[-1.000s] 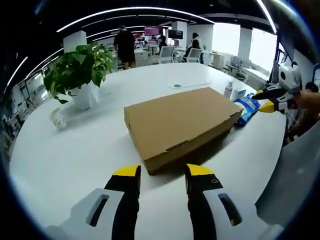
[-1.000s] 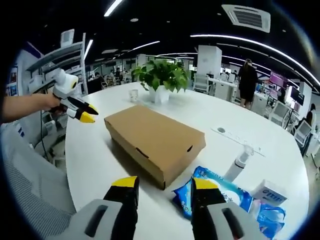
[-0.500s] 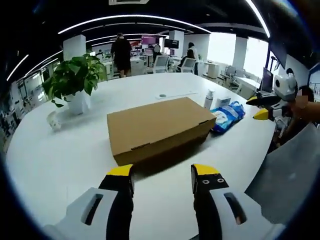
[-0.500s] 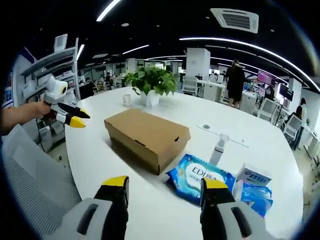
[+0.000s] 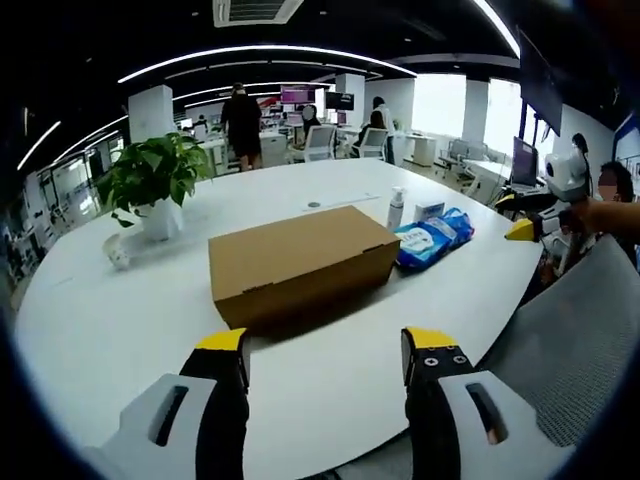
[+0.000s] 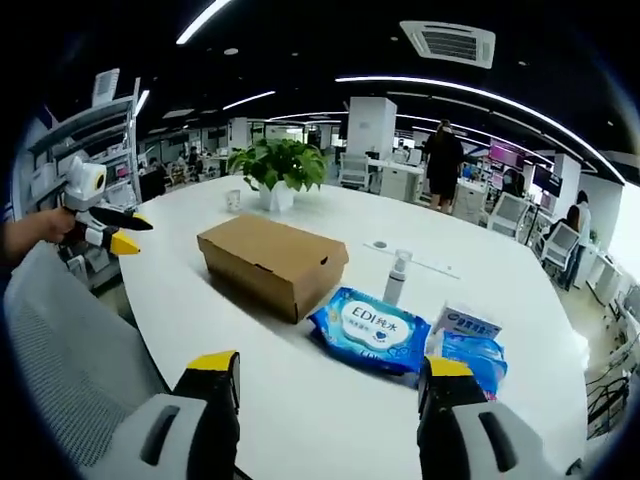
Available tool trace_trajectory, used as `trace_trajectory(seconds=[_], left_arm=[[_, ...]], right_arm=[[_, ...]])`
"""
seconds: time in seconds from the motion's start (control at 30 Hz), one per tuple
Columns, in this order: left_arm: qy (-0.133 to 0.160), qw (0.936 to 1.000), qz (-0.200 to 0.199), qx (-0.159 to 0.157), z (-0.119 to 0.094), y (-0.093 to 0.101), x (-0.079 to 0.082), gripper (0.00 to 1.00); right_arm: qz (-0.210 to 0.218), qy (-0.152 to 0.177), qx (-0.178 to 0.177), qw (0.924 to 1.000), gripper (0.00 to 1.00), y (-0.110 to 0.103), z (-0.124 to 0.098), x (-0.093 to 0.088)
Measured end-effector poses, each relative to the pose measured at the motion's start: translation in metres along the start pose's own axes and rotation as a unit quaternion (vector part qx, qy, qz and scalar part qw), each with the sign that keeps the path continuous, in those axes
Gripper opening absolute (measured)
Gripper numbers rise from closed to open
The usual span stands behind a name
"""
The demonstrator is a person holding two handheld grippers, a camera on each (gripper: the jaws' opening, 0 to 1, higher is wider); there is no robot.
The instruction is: Operate the shoe box by opening the lid, removing the specified soft item, and placing it in the target area until the item is outside and the box remains undamaged.
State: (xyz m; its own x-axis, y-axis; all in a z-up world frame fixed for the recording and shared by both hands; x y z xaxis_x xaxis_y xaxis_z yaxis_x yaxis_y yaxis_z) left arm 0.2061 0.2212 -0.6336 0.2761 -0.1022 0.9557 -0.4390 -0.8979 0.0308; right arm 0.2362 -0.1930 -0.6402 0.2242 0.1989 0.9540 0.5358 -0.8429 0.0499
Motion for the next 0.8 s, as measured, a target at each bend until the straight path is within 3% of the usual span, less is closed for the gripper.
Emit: trace_trajectory(seconds=[0.33, 0.47, 0.6, 0.8], left_arm=[[0.016, 0.9997, -0.003, 0.019, -0.026, 0.011, 0.001, 0.82], [0.015, 0.9995, 0.004, 0.029, -0.035, 0.014, -0.001, 0.94], [0.026, 0.9989, -0.006, 0.039, -0.042, 0.014, 0.0, 1.0], [0.03, 0.9982, -0.004, 0.053, -0.047, 0.013, -0.001, 1.0]], right_arm=[[0.0, 0.007, -0.018, 0.9998, 0.86, 0.0, -0.037, -0.004], [-0.002, 0.013, -0.028, 0.9995, 0.93, -0.003, -0.049, -0.007], [-0.006, 0.012, -0.033, 0.9994, 0.98, -0.005, -0.055, -0.011], [0.004, 0.015, -0.046, 0.9988, 0.99, -0.006, -0.064, -0.011]])
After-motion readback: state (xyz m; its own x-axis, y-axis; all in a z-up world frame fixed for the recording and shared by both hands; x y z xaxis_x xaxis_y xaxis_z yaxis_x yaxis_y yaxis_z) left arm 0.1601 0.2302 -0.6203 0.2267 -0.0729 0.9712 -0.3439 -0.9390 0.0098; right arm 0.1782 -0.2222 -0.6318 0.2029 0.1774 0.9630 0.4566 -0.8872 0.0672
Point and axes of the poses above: the point that each gripper's makers call its tool centre point, and the gripper's own axes: z roughly forward along the fingers, y roughly to its right, x roughly out of its top, the point moved 10 cm from there along -z, roughly backward along the fingers, and after that the axes turned 15 degrees about y, right-handed, at the moved point
